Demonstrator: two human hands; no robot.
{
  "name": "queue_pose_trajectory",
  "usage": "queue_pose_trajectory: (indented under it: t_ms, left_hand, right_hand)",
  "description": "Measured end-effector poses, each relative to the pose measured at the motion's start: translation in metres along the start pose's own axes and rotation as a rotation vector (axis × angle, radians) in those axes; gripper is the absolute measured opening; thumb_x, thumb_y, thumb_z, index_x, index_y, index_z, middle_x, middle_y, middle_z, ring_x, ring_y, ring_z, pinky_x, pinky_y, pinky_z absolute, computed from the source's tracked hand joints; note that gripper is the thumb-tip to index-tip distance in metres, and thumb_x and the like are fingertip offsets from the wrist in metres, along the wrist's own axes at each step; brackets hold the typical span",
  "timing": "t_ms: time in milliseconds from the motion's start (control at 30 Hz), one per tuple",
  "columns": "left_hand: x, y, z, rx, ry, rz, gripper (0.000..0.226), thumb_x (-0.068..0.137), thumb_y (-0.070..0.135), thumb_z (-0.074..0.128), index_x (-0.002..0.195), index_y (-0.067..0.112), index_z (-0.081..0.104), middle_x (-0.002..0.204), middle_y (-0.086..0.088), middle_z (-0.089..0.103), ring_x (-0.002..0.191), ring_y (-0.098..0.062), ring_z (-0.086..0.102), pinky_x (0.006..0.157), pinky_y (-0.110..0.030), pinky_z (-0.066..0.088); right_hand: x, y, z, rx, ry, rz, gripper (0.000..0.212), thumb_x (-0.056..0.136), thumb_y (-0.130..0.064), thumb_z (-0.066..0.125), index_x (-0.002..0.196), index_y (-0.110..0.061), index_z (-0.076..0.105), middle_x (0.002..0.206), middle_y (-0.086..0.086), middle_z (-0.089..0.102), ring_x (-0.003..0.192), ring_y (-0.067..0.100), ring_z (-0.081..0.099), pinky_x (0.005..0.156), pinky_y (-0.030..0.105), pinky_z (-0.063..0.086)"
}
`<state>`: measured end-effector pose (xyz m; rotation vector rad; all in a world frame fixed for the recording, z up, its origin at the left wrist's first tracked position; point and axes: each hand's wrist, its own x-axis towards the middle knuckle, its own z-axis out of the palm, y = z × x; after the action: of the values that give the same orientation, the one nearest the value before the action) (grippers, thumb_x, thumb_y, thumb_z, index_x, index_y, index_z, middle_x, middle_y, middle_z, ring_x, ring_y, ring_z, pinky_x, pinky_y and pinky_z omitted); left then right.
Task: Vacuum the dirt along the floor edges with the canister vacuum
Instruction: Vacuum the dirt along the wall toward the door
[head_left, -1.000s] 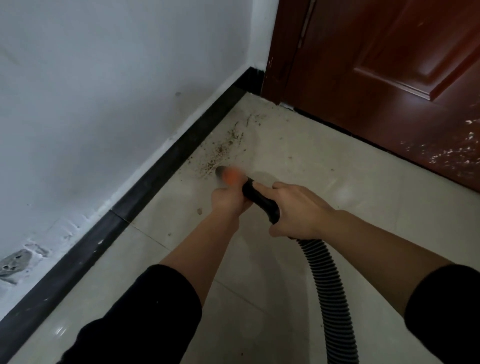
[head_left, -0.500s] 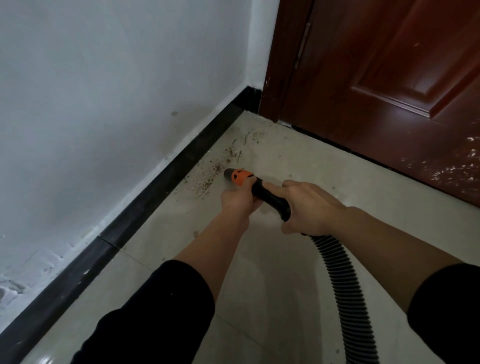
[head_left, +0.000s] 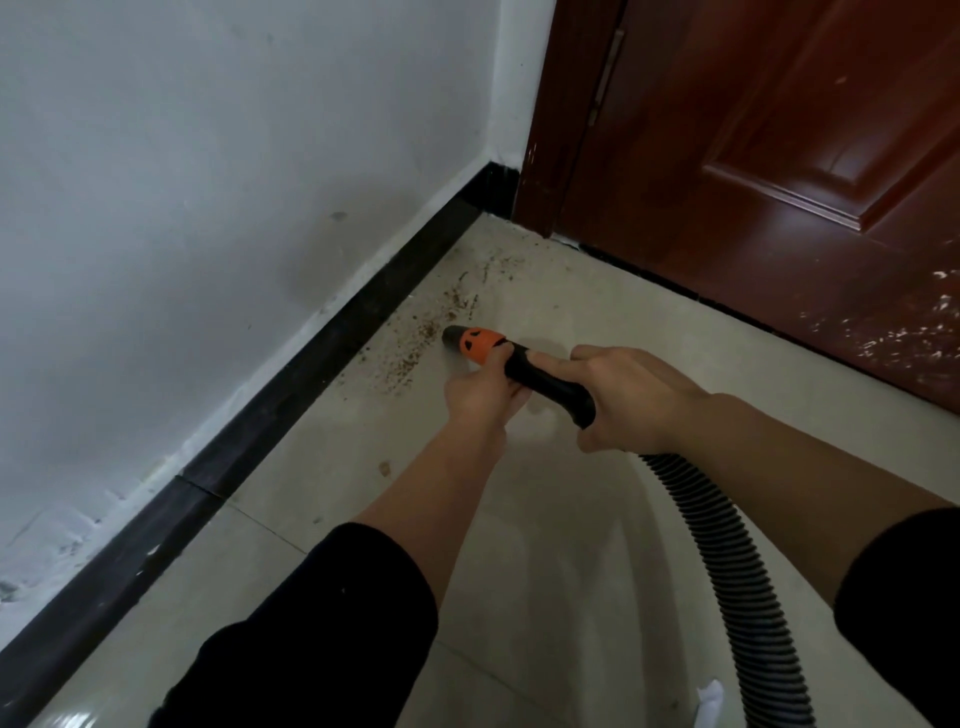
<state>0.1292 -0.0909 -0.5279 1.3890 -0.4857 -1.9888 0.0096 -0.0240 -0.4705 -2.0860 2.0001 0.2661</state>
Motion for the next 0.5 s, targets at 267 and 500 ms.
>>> queue_pose_trajectory:
  t_ms: [267, 500]
  left_hand:
    - [-0.018, -0.01, -0.02, -0.07, 0.011, -0.006, 0.015, 0.092, 0.012, 0.066, 0.091, -0.003, 0.061, 0.084, -0.016, 0.068, 0.074, -0.019, 0.069, 0.063, -0.023, 0.059]
    - [-0.026, -0.013, -0.041, -0.036, 0.022, -0.008, 0.015, 0.091, 0.014, 0.066, 0.086, 0.001, 0.06, 0.087, -0.015, 0.069, 0.078, -0.02, 0.07, 0.065, -0.024, 0.059]
  right_hand:
    - [-0.014, -0.013, 0.012, -0.024, 0.016, -0.059, 0.101, 0.075, -0.028, 0.071, 0.152, -0.037, 0.006, 0.094, -0.002, 0.045, 0.076, 0.017, 0.046, 0.059, 0.029, 0.039]
    - [-0.025, -0.031, 0.018, -0.047, 0.032, -0.095, 0.096, 0.079, -0.029, 0.066, 0.153, -0.034, 0.004, 0.097, -0.001, 0.046, 0.081, 0.019, 0.046, 0.061, 0.03, 0.038]
